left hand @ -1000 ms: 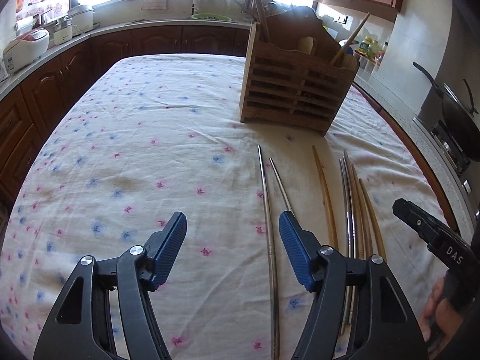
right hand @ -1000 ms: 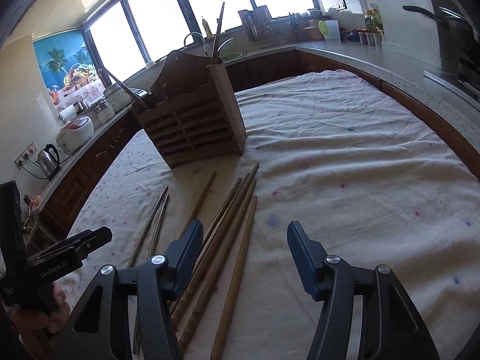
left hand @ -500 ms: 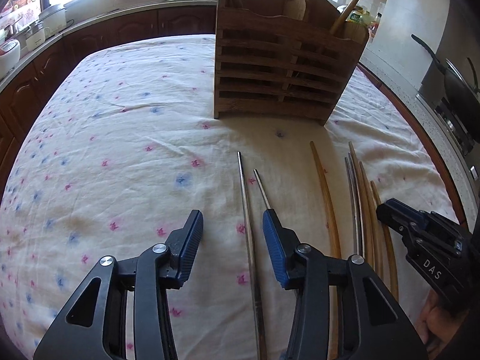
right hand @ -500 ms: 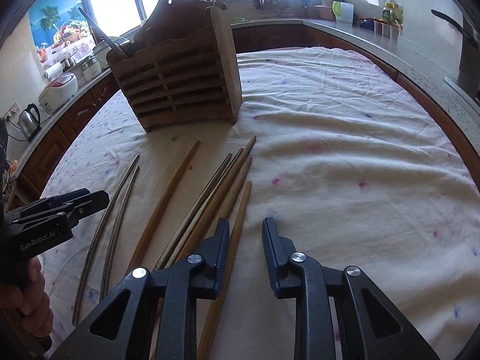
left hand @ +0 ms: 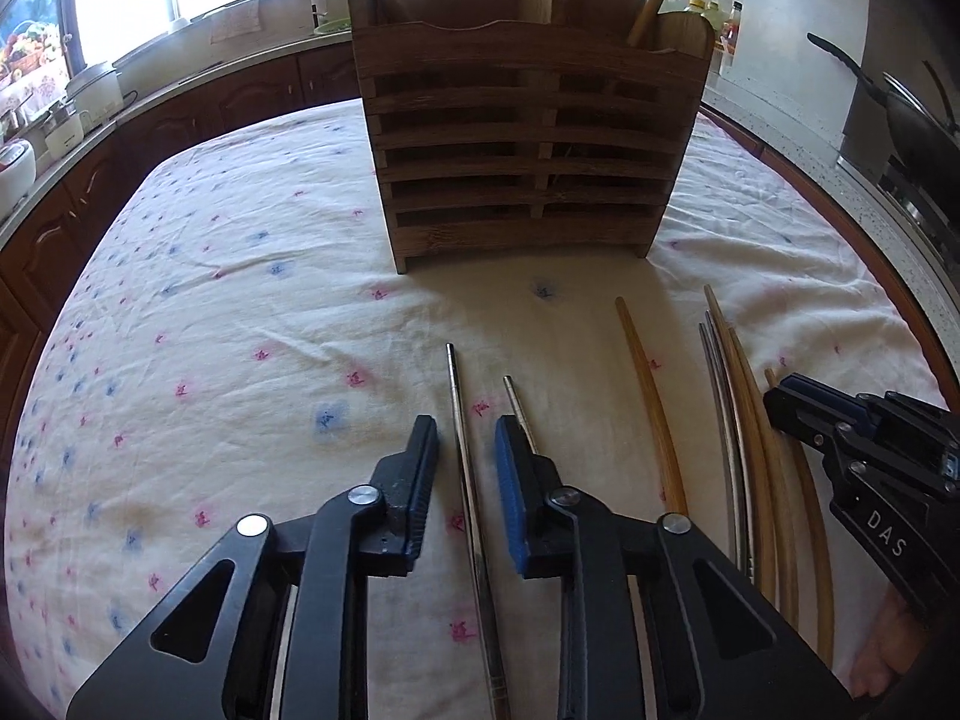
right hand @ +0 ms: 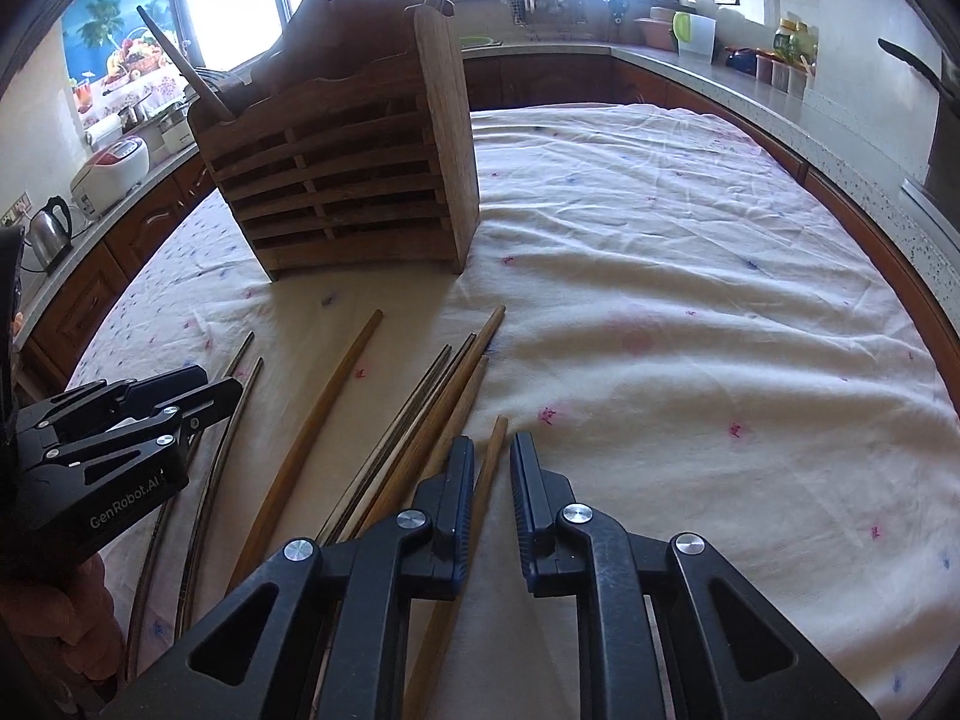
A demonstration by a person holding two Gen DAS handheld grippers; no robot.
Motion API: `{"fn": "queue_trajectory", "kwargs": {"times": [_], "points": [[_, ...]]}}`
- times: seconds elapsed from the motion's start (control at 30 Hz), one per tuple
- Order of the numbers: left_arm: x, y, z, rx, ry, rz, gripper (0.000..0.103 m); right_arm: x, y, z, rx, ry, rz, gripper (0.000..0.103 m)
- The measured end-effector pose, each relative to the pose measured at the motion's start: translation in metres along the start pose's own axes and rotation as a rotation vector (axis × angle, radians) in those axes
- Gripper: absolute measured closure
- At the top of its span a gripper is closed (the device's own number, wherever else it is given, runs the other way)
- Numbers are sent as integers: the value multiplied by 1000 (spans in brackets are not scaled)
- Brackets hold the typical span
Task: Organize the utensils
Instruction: 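Grasp a metal chopstick with the left tool while the right tool grasps a wooden one, then lift both chopsticks and carry them above the wooden holder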
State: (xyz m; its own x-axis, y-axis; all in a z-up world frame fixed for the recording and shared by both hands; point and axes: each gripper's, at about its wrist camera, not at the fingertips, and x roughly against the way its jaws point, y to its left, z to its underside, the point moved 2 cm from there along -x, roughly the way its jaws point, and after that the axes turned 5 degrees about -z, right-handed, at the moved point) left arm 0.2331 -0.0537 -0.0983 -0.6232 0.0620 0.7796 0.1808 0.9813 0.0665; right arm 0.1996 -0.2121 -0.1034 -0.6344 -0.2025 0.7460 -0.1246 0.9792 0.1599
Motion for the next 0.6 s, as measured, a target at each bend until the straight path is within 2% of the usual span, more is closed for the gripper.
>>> {"fn": "queue_trajectory", "kwargs": {"times": [0.07,0.3,0.43,0.6], "points": [[2,-1,2,-2,3,11,97,0,1,0,6,1,1,93],[17,19,13,93,51,132,99,5,-6,3,-57,-2,-62,97],[38,34,18,145,31,188,99,18,-5,6,-91,-21,-120,98],[76,48,14,194,-43,250,99,51,-3,1,-108,-91,-164,98]]}}
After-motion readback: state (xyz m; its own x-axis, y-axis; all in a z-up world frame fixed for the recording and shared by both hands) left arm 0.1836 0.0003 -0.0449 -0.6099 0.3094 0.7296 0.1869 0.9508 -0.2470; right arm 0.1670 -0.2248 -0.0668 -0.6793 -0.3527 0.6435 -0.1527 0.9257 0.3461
